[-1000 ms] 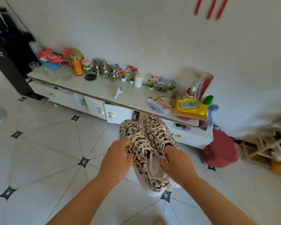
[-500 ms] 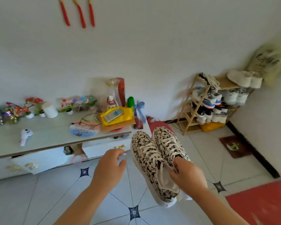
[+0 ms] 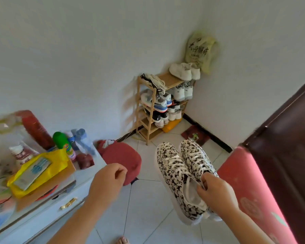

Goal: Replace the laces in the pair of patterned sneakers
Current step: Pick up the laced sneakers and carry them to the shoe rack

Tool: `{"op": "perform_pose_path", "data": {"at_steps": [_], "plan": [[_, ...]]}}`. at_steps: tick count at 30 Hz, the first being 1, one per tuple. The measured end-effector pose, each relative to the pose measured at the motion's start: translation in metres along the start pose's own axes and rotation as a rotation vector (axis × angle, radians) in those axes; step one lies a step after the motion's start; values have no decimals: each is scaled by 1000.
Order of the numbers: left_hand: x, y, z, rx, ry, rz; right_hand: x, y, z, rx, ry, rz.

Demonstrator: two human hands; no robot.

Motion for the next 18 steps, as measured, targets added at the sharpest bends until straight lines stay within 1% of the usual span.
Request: {"op": "perform_pose_path", "data": {"at_steps": [5,9,14,18], "plan": [[26,76,44,100,34,-111,-18,33,39,166,-16,30],[52,123,77,136,73,-152,-26,55,73,274,-12,48],[92,176,115,123,90,-192,-22,98,125,321,10,31],[134,216,161,101,96,-178,-22,154,172,274,45,12]]}}
Point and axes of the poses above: each hand's wrist, its own y-axis towards the middle knuckle, its own x-axis out of the palm, z = x × y, the point moved 6 cm from there along y, towards the middle knuckle, and after that the axes turned 13 degrees about -x, right-handed, at the moved point
